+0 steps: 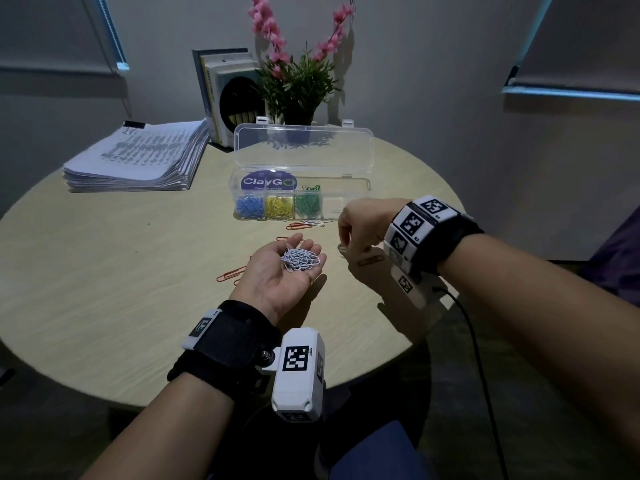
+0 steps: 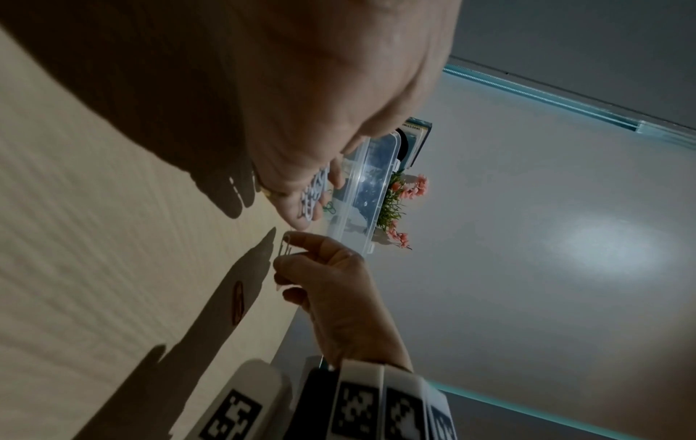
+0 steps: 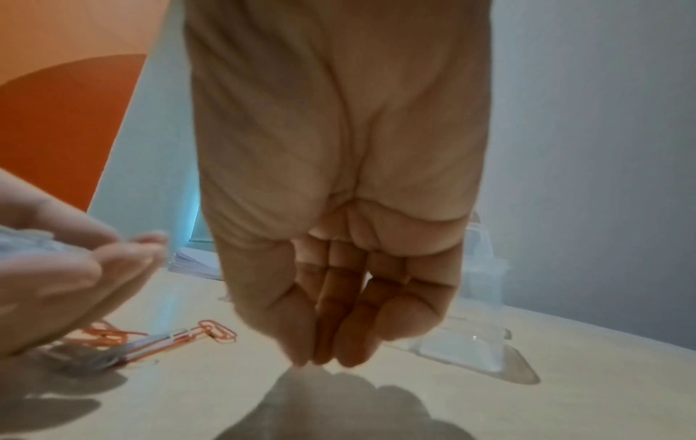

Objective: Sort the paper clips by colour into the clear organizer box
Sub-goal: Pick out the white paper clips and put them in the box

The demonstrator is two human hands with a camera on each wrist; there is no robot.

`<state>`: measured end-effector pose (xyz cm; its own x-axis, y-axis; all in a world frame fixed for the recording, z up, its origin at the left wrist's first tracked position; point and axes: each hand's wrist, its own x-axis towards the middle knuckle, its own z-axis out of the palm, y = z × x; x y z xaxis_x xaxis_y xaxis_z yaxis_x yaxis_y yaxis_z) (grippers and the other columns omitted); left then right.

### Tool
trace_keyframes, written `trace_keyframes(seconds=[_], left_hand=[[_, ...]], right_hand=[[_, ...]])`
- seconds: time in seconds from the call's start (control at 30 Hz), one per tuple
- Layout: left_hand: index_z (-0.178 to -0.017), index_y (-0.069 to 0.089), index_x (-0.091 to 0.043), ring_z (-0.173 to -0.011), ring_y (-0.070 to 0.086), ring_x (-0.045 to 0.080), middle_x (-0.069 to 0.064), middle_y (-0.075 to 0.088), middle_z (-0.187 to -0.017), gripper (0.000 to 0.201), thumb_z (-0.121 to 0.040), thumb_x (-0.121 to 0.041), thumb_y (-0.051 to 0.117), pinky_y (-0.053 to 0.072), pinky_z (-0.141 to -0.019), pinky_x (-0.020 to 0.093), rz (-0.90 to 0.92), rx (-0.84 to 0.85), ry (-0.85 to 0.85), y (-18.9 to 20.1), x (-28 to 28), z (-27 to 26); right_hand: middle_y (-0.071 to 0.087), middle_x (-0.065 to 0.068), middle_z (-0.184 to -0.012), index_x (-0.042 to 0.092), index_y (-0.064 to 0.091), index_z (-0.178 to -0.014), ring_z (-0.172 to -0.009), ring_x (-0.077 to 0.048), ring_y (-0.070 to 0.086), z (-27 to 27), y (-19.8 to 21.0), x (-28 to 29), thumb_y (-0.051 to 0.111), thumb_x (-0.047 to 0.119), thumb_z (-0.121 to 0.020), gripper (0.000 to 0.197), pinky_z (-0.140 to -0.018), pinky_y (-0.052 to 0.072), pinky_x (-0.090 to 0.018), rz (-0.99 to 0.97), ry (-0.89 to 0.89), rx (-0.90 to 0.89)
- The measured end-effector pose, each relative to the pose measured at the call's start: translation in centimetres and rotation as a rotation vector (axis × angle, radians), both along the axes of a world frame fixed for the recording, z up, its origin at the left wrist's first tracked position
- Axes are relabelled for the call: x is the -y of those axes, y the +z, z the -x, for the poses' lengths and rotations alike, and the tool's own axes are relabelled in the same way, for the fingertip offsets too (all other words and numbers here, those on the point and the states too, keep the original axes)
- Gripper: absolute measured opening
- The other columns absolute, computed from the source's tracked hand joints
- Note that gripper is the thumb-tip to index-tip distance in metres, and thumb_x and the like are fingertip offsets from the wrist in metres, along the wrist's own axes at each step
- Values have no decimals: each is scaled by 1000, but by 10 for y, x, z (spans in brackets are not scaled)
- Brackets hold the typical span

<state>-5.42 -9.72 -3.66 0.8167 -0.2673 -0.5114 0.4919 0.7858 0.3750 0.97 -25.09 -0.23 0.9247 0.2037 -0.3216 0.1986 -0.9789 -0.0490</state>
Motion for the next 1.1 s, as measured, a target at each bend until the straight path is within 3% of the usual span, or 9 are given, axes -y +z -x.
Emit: trace_keyframes(seconds=[0.07,0.2,0.3,0.43,0.6,0.73,0.9,1.03,1.1], left_hand=[[-98,55,2,-126,45,31,22,55,-104,30,-101,-9,28,36,-103,43,-5,-8,4,0,-2,-3],[-97,56,3,-125,46,32,23,55,-101,31,-101,-10,28,36,-104,44,4,-9,19,-1,-9,-8],[-96,56,2,-124,46,32,23,55,-100,31,-101,-11,28,36,-104,44,15,-3,26,-2,-15,-12],[-94,56,1,-113,49,31,21,55,-98,31,-100,-10,28,37,-101,43,6,3,36,-3,-19,-16],[-96,57,1,-109,50,30,21,56,-99,31,-101,-11,29,38,-99,43,10,1,33,-4,-19,-16],[-96,57,1,-109,51,30,21,57,-100,31,-101,-13,29,39,-98,43,10,4,32,-2,-19,-15],[-96,57,1,-110,49,31,21,57,-98,33,-102,-13,28,39,-97,43,6,1,37,-3,-22,-16],[-95,57,1,-121,48,31,22,57,-98,32,-101,-13,28,38,-100,43,6,-4,42,-4,-23,-17],[-96,57,2,-124,47,32,22,56,-98,32,-101,-12,28,37,-101,43,8,-4,42,-5,-22,-18]], right_hand=[[62,7,-69,15,73,-97,-62,-11,54,-11,-4,-8,67,19,-79,20,-59,42,-20,1,19,73],[64,-5,-122,14,62,-126,-109,-23,59,-30,-11,-23,57,7,-87,40,-81,45,-24,71,85,76],[59,-6,-130,15,56,-132,-117,-24,55,-36,-15,-28,49,0,-87,49,-85,43,-24,78,51,78],[64,-3,-122,18,65,-123,-110,-23,59,-38,-12,-26,55,7,-86,40,-82,45,-24,80,71,72],[71,-6,-105,12,73,-108,-83,-17,60,-45,-7,-27,63,4,-76,34,-71,48,-26,67,45,15],[73,-8,-98,7,74,-98,-83,-20,66,-52,-13,-32,66,3,-73,27,-71,54,-29,73,16,102],[71,-6,-102,13,74,-103,-90,-22,64,-53,-20,-35,65,7,-80,26,-76,55,-28,33,27,126],[70,-12,-104,3,70,-103,-81,-23,60,-49,-20,-38,63,12,-82,24,-57,45,-23,95,16,91],[70,-13,-101,2,70,-101,-76,-22,57,-47,-19,-37,62,16,-82,25,-57,45,-25,110,3,86]])
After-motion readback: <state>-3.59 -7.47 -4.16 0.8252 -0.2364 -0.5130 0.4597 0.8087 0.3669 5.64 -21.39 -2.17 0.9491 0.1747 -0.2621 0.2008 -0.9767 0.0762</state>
